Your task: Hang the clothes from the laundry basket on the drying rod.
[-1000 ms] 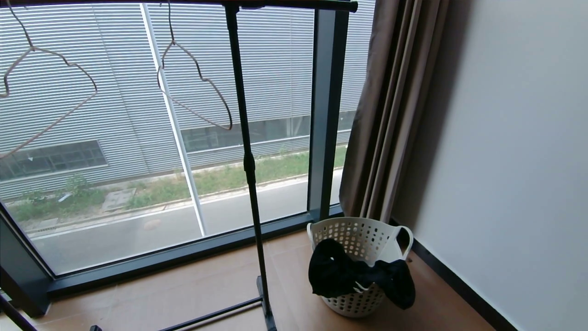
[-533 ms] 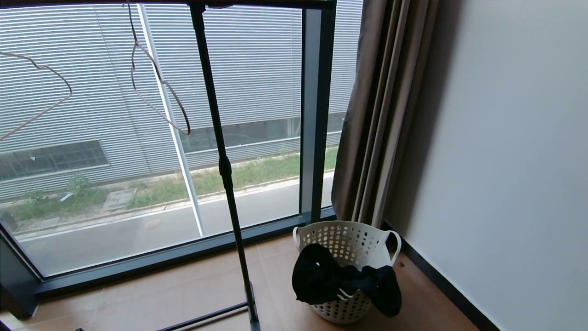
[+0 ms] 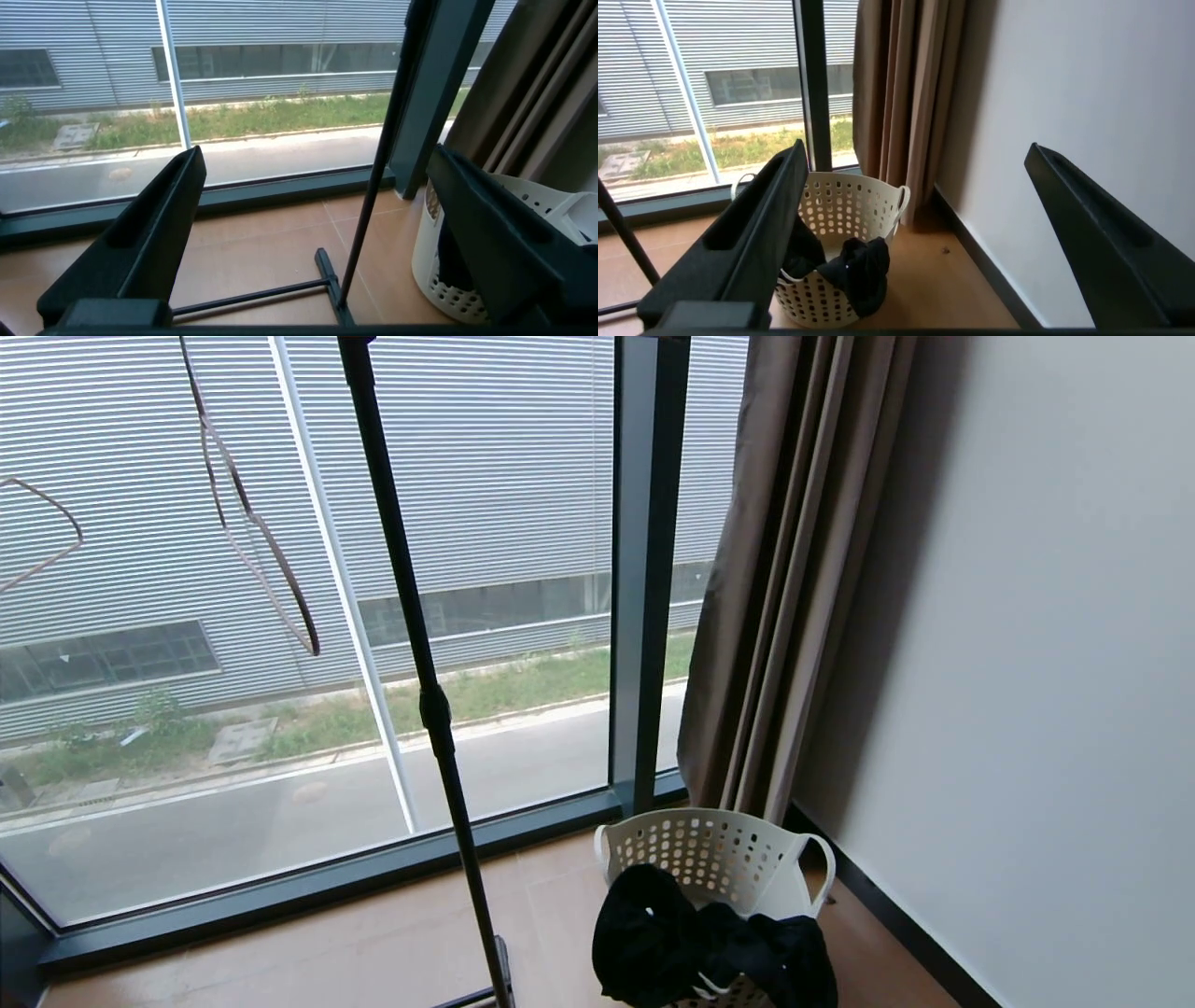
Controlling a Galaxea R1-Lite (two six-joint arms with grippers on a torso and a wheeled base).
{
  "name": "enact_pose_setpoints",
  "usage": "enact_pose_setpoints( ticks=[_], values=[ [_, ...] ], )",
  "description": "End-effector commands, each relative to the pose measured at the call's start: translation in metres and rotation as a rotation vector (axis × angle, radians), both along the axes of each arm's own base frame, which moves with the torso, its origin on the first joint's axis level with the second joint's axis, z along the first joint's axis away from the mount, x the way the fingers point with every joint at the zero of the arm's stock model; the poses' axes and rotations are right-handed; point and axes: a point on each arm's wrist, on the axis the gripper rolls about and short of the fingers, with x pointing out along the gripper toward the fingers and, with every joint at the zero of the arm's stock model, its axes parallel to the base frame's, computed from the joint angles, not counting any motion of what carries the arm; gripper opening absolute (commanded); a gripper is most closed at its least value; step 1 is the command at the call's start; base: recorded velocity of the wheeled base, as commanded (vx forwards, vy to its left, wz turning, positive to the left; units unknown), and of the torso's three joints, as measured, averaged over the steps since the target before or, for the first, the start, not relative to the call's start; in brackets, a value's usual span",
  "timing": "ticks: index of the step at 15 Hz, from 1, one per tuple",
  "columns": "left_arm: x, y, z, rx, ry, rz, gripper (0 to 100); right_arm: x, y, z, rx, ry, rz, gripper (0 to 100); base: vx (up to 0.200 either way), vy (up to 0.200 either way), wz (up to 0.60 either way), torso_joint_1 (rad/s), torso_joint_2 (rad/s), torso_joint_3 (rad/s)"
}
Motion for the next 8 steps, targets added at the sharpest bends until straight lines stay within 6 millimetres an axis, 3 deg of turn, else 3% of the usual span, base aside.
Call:
enact_pose_setpoints(
  ticks=[1, 8],
  values=[
    [0.0001, 0.0, 0.0001, -0.001, 0.0, 0.001, 100, 0.0, 0.0, 0.0, -0.001, -0.001, 0.0, 100, 0.0, 0.0, 0.0, 0.0, 0.0, 0.0],
    [0.0001, 0.0, 0.0001, 0.002, 0.001, -0.001, 100, 0.0001, 0.0, 0.0001, 0.001, 0.001, 0.0, 100, 0.0, 0.0, 0.0, 0.0, 0.0, 0.0]
  ],
)
